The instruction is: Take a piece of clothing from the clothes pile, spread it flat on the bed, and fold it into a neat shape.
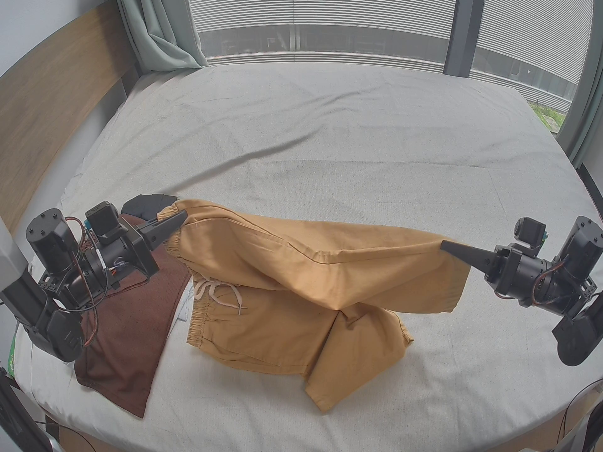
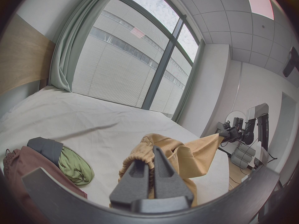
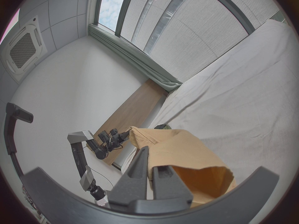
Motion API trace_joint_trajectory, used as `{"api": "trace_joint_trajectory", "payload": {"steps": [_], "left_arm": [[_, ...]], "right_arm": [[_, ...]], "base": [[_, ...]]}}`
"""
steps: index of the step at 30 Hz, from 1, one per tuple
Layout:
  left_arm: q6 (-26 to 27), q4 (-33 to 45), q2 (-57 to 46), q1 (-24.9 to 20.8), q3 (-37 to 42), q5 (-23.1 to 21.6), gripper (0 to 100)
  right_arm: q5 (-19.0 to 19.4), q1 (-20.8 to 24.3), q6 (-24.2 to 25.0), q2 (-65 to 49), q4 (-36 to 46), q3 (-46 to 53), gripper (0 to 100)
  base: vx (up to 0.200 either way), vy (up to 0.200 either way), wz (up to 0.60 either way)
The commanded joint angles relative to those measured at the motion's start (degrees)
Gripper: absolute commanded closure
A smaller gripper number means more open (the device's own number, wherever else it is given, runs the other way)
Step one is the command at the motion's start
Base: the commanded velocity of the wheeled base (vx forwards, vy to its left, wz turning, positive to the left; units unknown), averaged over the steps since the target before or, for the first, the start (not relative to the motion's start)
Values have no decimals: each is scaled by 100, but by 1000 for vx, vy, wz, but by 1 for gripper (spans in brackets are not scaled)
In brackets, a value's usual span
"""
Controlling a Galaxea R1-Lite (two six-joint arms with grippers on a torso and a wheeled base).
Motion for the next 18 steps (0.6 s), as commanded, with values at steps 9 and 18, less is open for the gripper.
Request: {"api": "trace_joint_trajectory", "payload": {"steps": [9,18], "left_arm": [[-161,-14,-314,5,-54,-1,100],[-416,-14,-551,75,-54,-1,100]], "right_arm": [[0,-289,68,-283,-3,-203,100],[-114,-438,183,-397,-3,-318,100]], "base": [[0,0,0],[0,0,0]]}}
